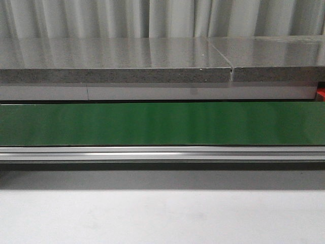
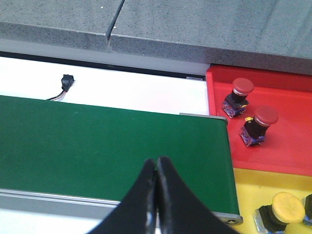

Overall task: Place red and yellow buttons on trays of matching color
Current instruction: 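Raise the right gripper back above the belt end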

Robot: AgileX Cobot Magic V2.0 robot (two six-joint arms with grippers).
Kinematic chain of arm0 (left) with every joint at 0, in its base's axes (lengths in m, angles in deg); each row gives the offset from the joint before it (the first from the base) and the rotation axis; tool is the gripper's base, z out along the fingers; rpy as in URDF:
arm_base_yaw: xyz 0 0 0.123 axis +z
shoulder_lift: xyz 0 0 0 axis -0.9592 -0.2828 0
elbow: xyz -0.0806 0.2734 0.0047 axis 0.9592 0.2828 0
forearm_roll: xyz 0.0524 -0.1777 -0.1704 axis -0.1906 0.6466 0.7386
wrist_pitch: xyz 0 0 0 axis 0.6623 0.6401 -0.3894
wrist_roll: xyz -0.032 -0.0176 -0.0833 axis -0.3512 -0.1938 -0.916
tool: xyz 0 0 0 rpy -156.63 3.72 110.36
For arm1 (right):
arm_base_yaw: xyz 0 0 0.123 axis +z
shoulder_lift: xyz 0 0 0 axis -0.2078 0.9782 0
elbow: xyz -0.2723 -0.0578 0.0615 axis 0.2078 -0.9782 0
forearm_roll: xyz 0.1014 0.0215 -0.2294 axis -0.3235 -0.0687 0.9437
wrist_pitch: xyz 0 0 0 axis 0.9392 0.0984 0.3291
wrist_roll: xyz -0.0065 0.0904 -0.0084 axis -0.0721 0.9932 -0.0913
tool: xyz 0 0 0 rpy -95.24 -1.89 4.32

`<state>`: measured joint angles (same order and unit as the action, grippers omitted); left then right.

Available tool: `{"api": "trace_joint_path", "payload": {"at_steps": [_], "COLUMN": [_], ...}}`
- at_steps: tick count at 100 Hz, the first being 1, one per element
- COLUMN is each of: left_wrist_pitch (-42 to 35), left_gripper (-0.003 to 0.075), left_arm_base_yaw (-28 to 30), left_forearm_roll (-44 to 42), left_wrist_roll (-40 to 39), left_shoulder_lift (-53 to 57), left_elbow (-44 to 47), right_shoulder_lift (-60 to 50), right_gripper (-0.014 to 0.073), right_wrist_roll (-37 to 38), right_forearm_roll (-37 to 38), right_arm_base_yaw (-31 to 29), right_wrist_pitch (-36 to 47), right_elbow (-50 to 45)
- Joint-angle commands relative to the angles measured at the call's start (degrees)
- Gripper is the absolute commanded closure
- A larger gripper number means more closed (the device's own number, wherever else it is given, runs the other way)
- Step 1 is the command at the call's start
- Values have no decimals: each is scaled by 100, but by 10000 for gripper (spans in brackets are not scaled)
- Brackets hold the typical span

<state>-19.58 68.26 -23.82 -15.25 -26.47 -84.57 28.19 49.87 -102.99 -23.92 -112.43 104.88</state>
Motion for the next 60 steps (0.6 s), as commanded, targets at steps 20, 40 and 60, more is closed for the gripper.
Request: {"api": "trace_joint_path", "payload": {"at_steps": [20,40,60], "left_wrist_pitch": [-432,-432,-432], "left_gripper": [739,738,587], "left_arm_base_yaw": [-27,-27,-27], "left_forearm_roll": [60,60,60], "left_wrist_roll": [-5,-5,-5], "left_shoulder_lift": [-46,-46,-46], "left_elbow": [-152,-152,-152], "right_shoulder_lift": [-14,-14,-14], "right_gripper": [662,662,662], "right_wrist_roll": [-50,-50,-50], "right_forearm_roll": [-37,-37,-37], "right_arm_base_yaw": [-8,-8,-8], "right_wrist_pitch": [366,366,366], "right_elbow": [156,156,156]}}
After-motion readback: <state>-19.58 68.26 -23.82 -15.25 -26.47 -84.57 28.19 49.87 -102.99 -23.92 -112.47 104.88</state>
